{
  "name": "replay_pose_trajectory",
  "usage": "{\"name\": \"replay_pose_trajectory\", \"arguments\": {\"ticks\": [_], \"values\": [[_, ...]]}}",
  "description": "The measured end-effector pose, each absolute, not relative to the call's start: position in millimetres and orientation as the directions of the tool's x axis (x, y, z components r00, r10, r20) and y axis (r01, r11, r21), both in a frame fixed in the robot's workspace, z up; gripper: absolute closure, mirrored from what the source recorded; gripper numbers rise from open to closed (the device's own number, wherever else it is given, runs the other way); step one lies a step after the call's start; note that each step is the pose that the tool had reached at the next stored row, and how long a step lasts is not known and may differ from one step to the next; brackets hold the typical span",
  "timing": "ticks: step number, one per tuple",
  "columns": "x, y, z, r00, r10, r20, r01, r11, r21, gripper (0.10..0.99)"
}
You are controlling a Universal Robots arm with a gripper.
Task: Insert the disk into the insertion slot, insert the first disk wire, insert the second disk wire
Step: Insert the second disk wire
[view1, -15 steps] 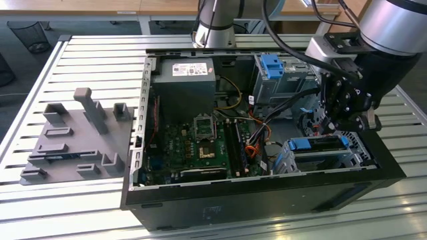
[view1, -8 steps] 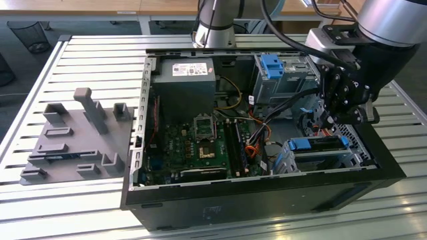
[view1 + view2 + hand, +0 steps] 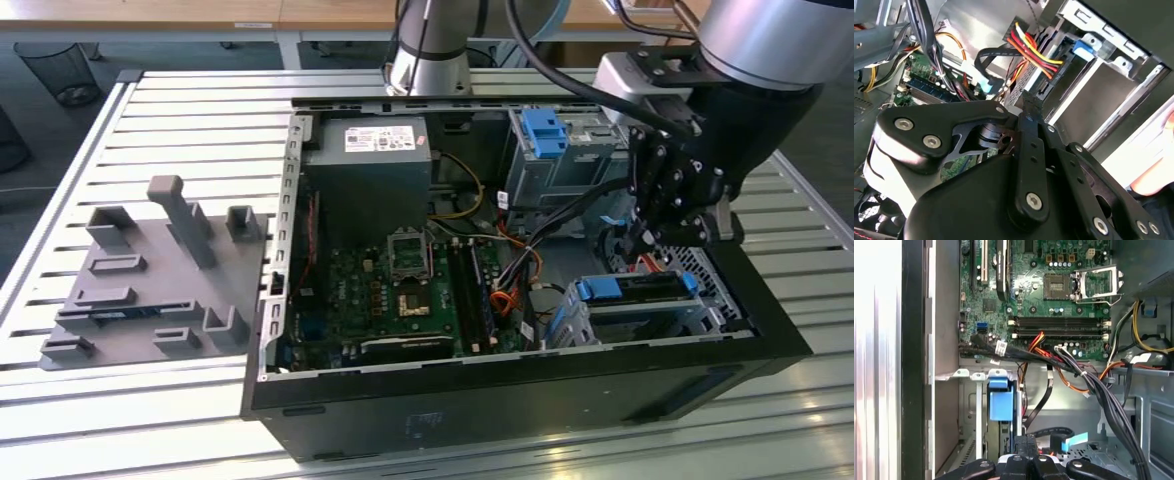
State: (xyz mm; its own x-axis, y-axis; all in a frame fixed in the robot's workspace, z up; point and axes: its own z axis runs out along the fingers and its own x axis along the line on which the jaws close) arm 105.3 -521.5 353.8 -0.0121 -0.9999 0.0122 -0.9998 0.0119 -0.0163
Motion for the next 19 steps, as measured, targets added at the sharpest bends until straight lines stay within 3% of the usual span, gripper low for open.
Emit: {"name": "replay_pose_trajectory", "arguments": {"ticks": [19], "values": [[97, -496, 357, -0.012, -1.0, 0.016, -1.0, 0.012, -0.016, 0.98]]}}
